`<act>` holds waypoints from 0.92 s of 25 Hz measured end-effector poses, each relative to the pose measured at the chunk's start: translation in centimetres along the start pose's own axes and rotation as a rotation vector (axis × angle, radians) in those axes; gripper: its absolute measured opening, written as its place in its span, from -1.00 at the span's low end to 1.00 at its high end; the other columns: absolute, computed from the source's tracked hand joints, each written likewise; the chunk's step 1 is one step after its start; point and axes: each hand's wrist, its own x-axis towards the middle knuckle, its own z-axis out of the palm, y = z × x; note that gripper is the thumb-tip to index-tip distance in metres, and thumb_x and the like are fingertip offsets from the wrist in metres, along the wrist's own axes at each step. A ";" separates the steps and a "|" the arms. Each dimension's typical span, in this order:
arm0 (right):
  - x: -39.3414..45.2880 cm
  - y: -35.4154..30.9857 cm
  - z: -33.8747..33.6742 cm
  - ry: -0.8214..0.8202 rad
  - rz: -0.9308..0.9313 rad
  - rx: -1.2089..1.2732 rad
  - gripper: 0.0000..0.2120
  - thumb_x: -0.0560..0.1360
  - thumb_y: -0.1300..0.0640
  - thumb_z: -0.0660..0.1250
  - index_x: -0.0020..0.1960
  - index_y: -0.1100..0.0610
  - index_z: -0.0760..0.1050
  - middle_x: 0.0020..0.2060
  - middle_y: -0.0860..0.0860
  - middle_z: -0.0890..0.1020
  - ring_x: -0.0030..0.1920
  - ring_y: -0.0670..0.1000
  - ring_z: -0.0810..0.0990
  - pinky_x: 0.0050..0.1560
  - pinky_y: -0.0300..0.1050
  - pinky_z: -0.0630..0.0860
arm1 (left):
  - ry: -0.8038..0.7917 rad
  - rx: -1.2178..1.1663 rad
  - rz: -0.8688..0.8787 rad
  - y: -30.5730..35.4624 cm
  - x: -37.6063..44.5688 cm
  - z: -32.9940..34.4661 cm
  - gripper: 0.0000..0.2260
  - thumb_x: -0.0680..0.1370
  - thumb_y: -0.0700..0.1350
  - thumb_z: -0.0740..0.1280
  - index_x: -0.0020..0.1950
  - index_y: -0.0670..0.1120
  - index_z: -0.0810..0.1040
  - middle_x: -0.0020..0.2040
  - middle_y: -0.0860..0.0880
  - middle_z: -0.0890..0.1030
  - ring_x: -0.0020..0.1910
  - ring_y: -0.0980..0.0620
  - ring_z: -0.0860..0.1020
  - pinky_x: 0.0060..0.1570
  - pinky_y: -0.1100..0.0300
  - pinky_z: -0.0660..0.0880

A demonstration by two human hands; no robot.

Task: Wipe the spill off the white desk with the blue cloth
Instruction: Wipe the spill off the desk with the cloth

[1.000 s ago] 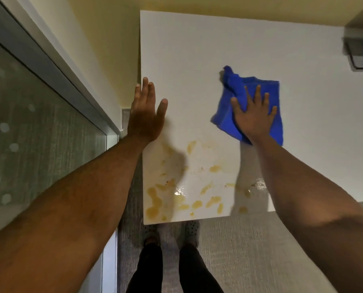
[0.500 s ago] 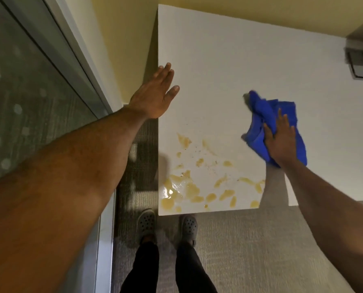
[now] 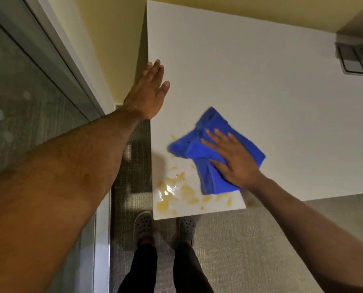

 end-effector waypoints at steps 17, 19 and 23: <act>2.2 0.1 -0.3 0.049 0.094 -0.037 -0.53 0.60 -0.14 0.04 0.50 -0.13 0.16 0.51 -0.07 0.21 0.53 0.02 0.11 0.51 0.15 0.04 | -0.078 0.205 0.030 -0.2 0.1 -0.8 -0.48 0.70 0.07 -0.11 0.61 -0.08 -0.10 0.63 -0.03 -0.14 0.60 -0.02 -0.17 0.53 -0.01 -0.17; 4.1 1.3 -1.2 0.075 0.226 -0.081 -0.52 0.60 -0.13 0.03 0.50 -0.12 0.10 0.52 -0.02 0.21 0.53 0.08 0.12 0.49 0.22 0.06 | -0.119 0.198 0.032 -0.3 0.4 -0.8 -0.48 0.70 0.07 -0.09 0.61 -0.06 -0.13 0.63 -0.01 -0.17 0.59 -0.01 -0.20 0.51 -0.02 -0.18; 9.2 -3.5 0.1 0.023 0.121 -0.142 -0.50 0.61 -0.16 -0.02 0.52 -0.11 0.10 0.53 -0.03 0.18 0.54 0.10 0.09 0.50 0.20 0.03 | -0.199 0.112 0.004 -0.9 1.6 -1.1 -0.47 0.69 0.06 -0.04 0.61 -0.03 -0.14 0.62 0.03 -0.20 0.58 0.00 -0.25 0.51 -0.05 -0.18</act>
